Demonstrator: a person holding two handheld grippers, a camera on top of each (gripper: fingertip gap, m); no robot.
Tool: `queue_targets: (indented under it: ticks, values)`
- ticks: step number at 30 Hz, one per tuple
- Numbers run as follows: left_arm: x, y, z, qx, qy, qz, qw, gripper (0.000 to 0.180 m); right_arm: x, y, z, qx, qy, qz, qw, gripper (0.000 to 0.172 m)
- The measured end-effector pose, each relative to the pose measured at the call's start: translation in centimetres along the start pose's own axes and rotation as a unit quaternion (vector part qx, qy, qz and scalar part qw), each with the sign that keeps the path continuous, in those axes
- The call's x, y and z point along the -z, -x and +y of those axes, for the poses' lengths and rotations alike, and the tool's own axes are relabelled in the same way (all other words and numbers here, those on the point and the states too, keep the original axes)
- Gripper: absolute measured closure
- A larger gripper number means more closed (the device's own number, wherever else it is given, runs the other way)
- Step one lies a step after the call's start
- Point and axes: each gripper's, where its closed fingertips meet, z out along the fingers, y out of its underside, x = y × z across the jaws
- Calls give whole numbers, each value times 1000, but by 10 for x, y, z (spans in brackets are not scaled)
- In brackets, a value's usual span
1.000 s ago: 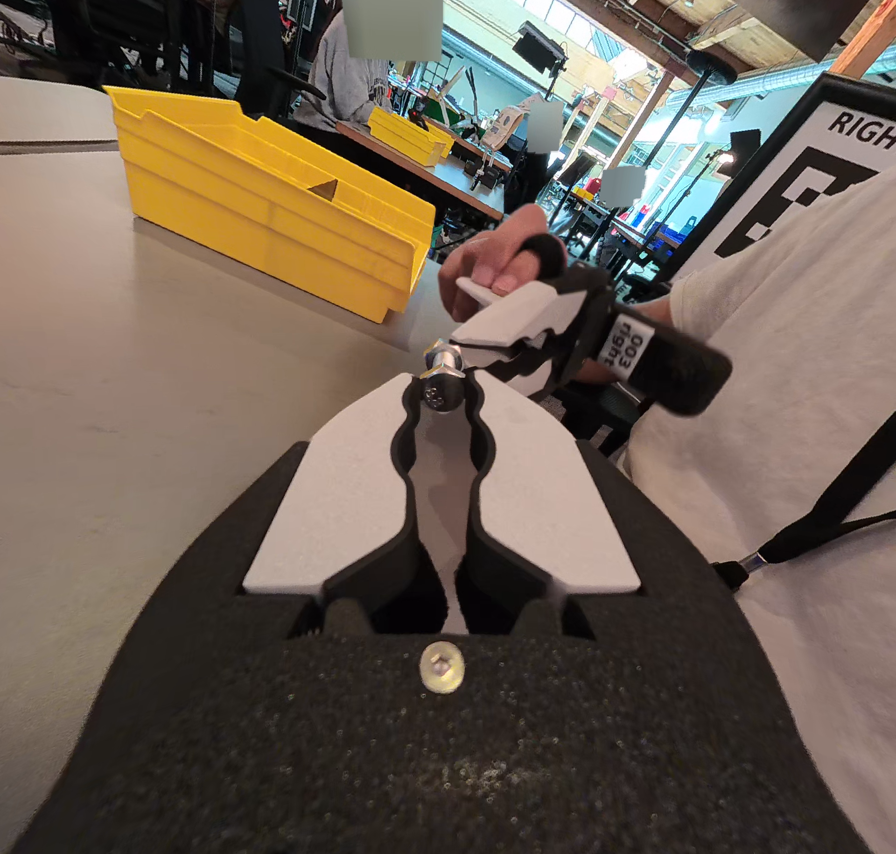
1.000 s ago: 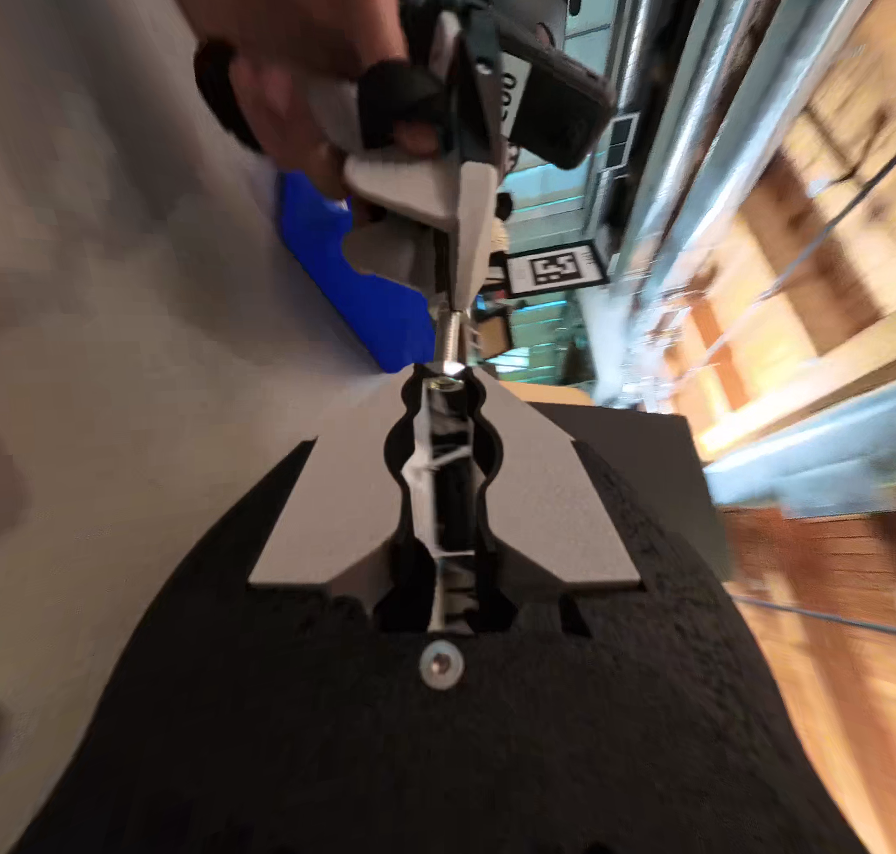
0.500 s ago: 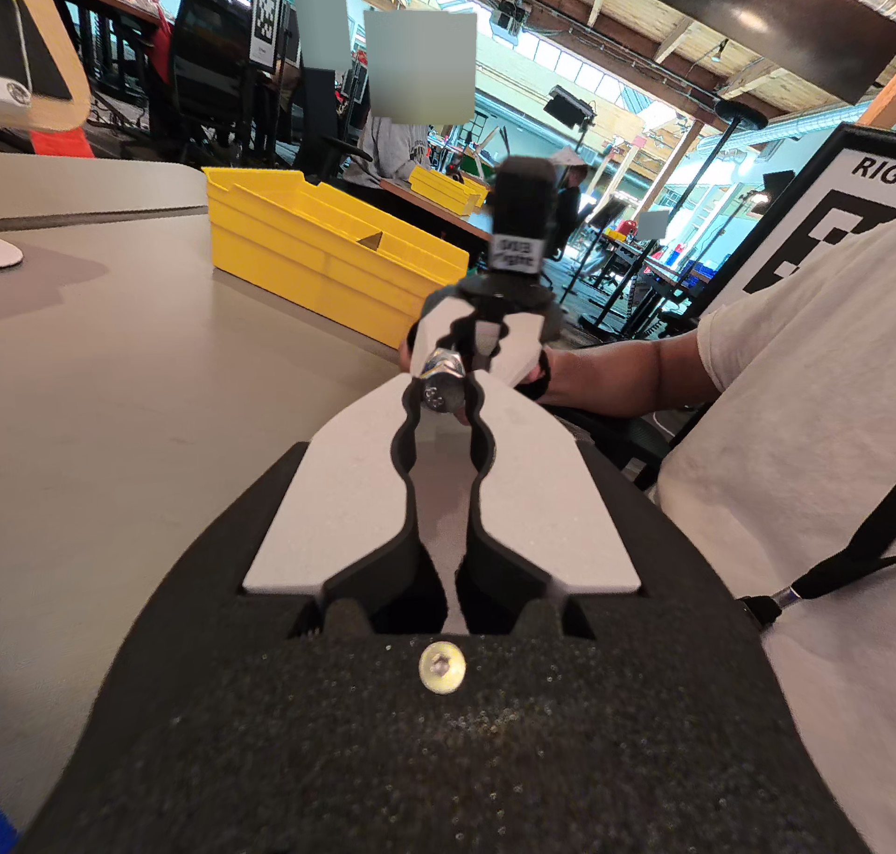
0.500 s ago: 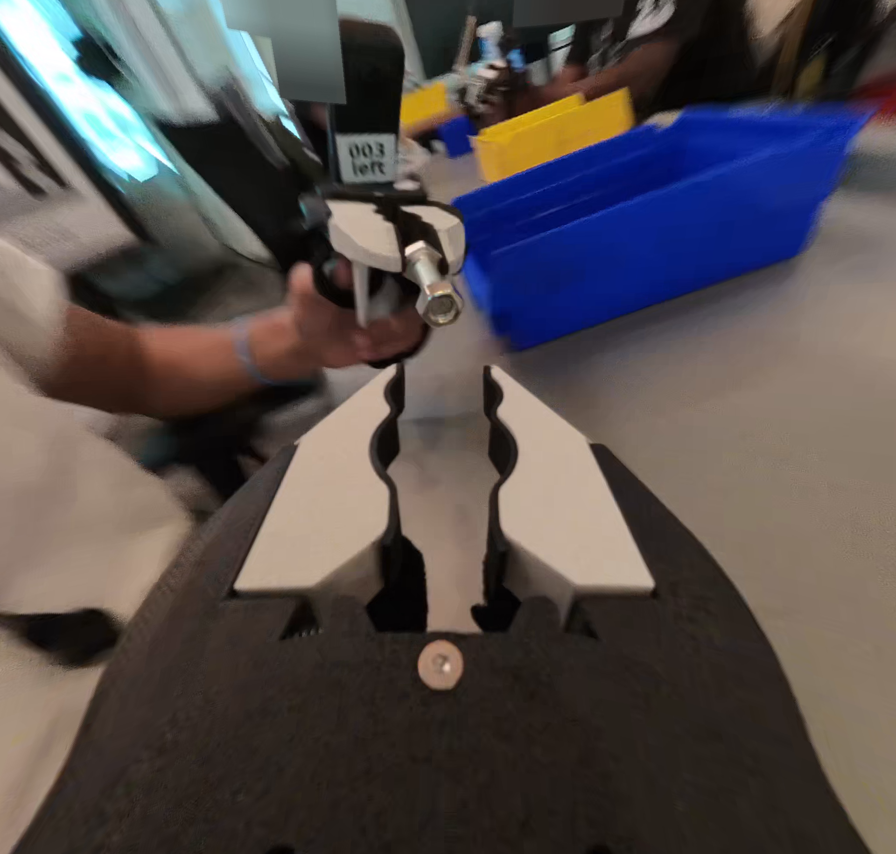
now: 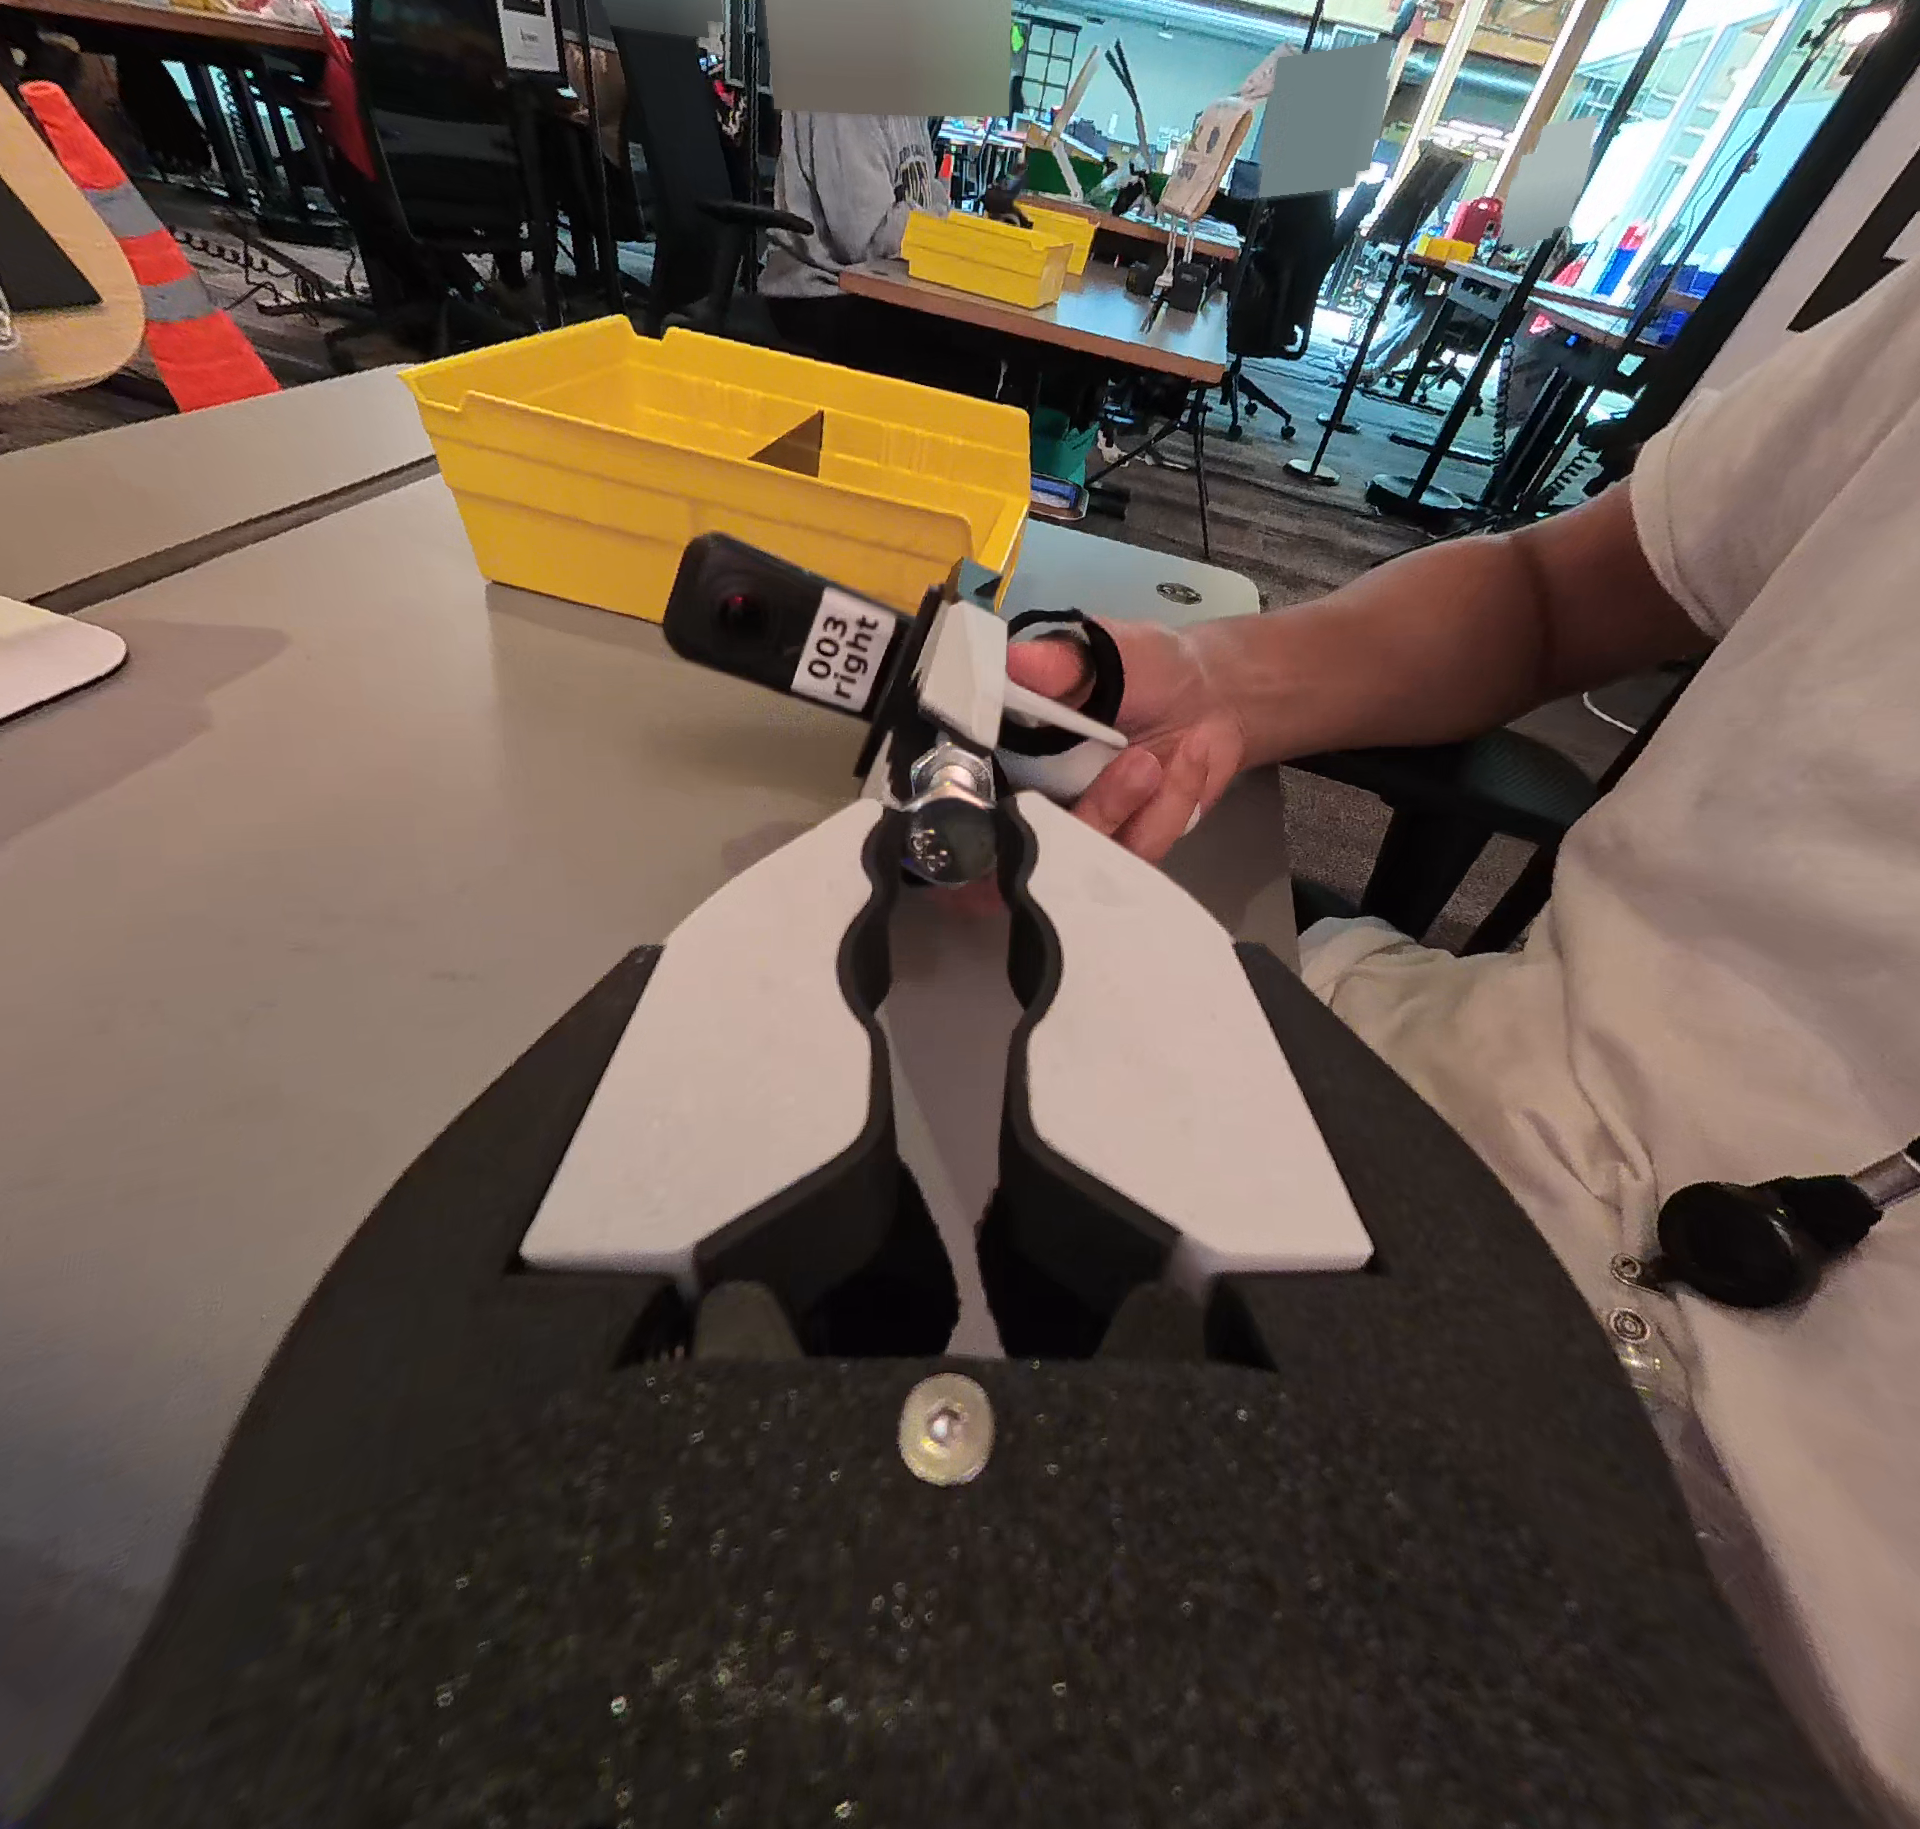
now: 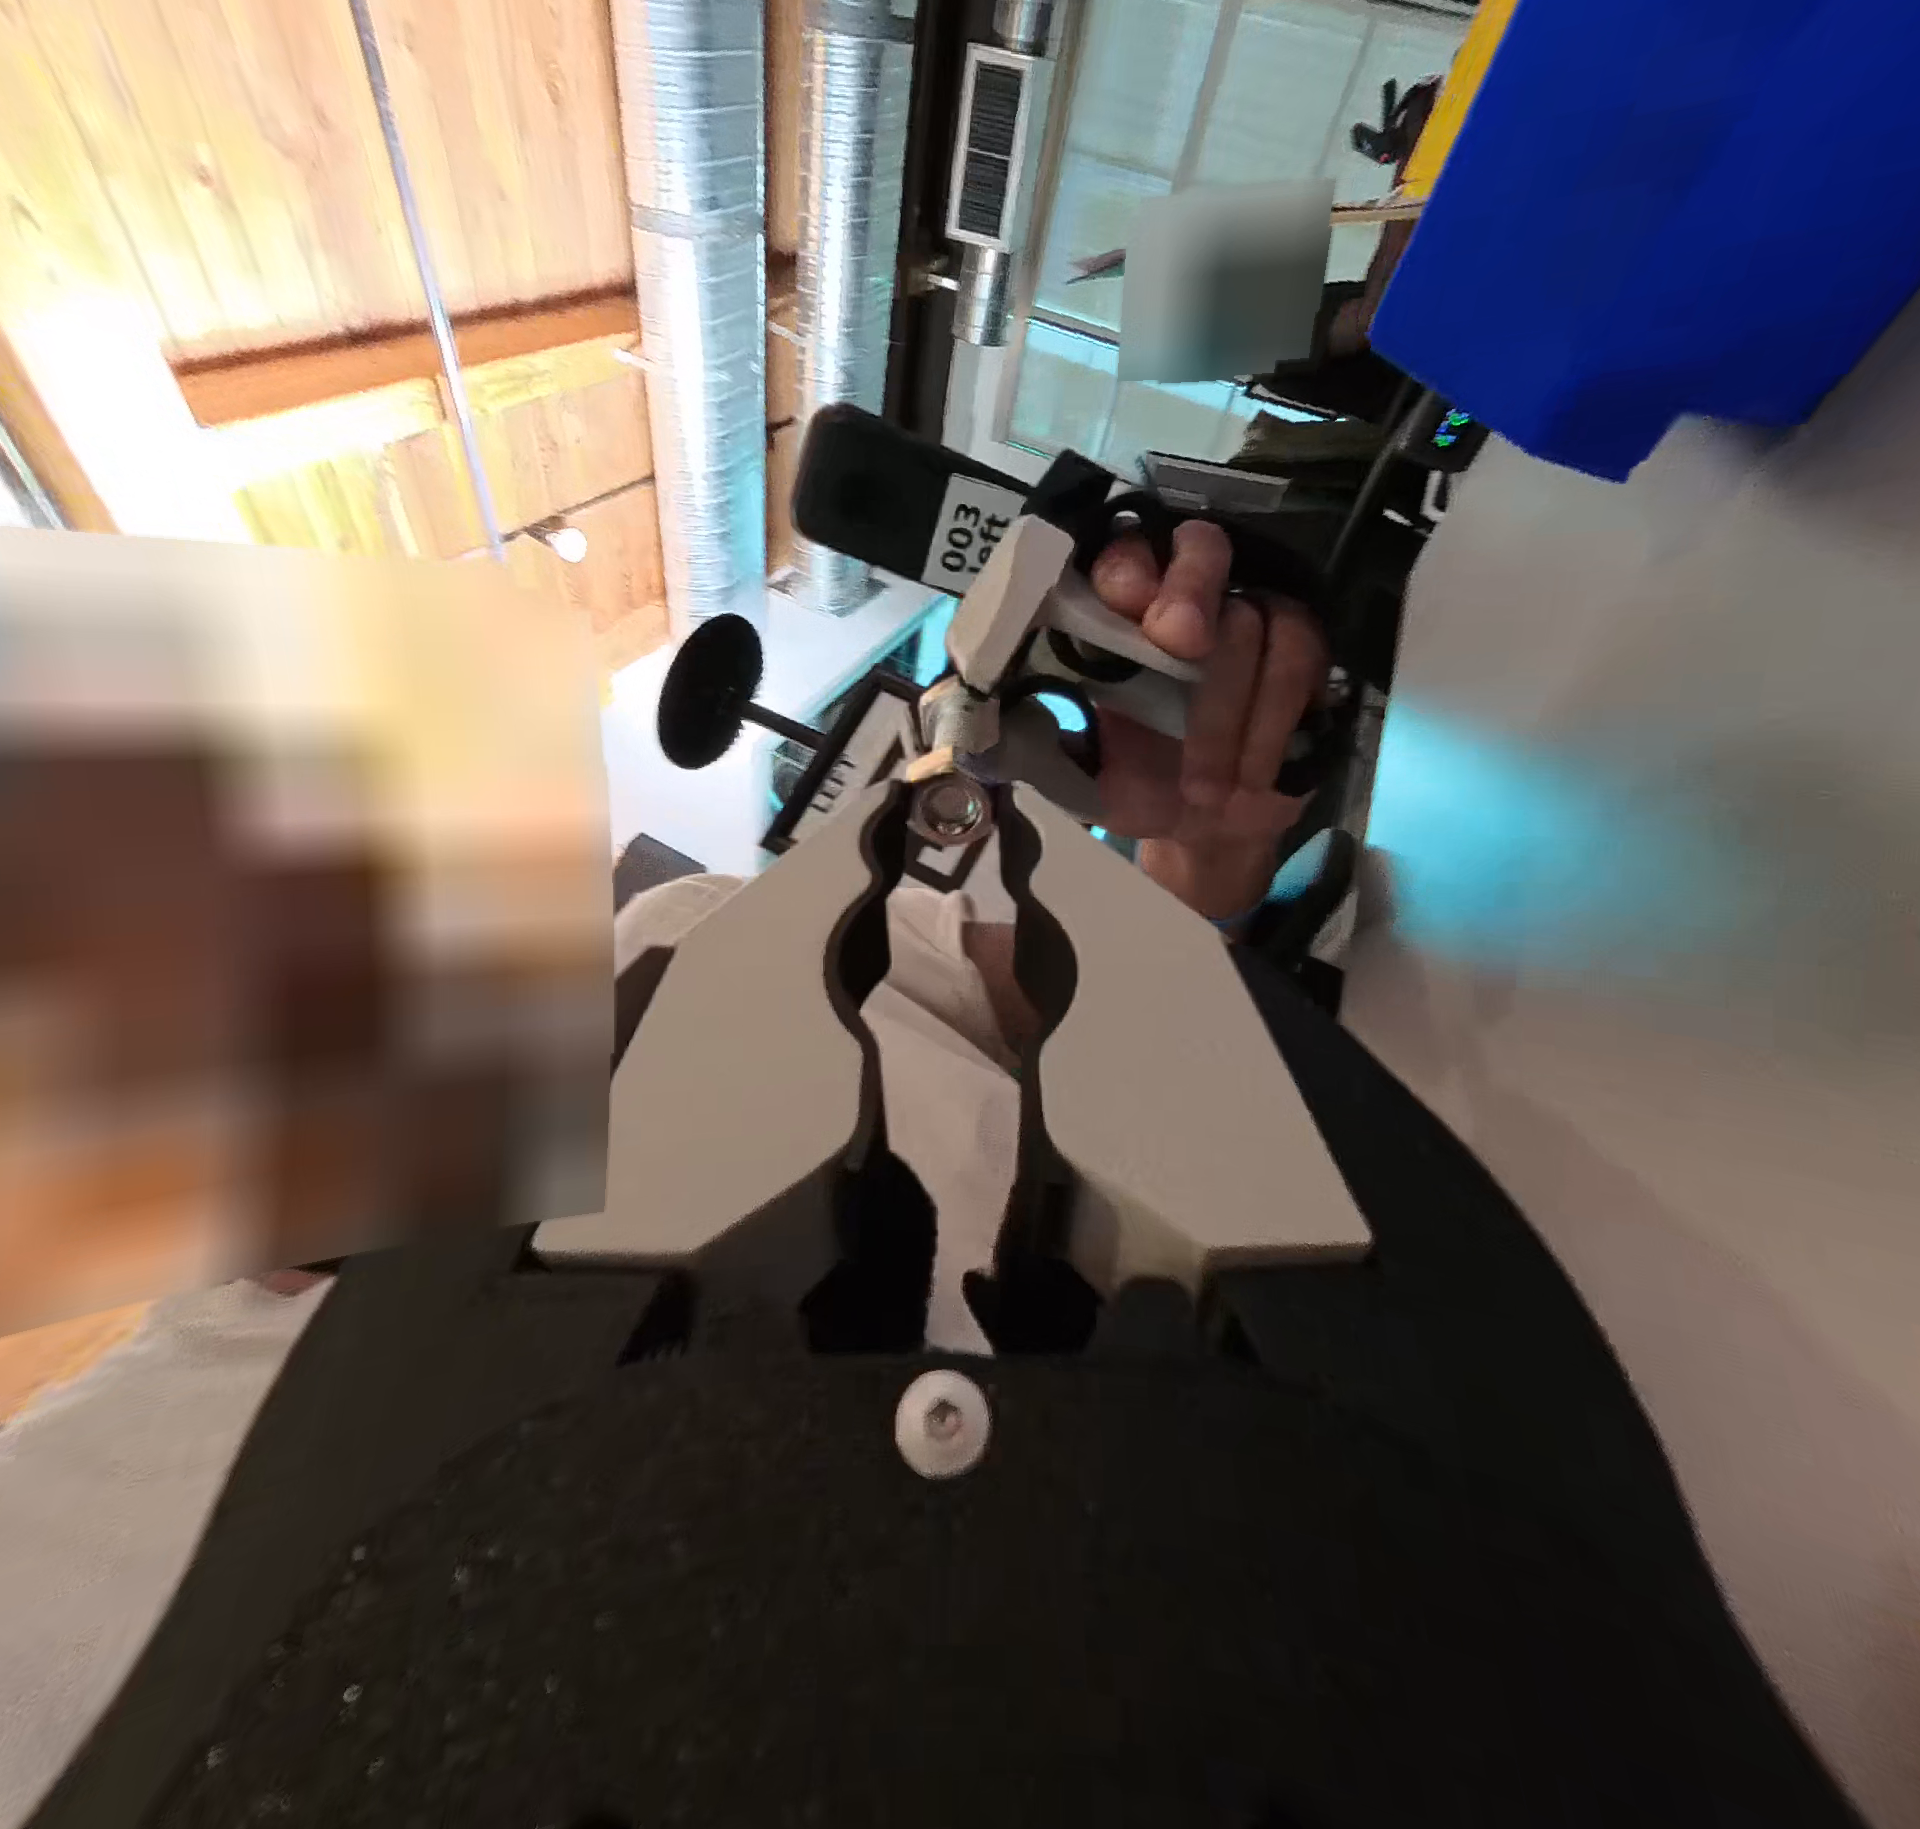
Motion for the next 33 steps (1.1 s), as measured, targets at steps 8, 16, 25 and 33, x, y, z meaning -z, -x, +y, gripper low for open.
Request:
queue_targets:
  ticks: [8,16,25,33]
  values:
    - [2,-7,-7,74,-41,68,994,163,-4,10,5,499,107,213,833,155]
    - [2,-20,-9,114,-49,131,984,163,-2,20,12,889,193,381,164,155]
    - [3,-10,-9,111,-50,102,987,163,6,24,-2,882,125,392,231,137]
    - [17,18,-13,61,-57,-6,996,163,5,-2,-7,365,27,179,913,131]
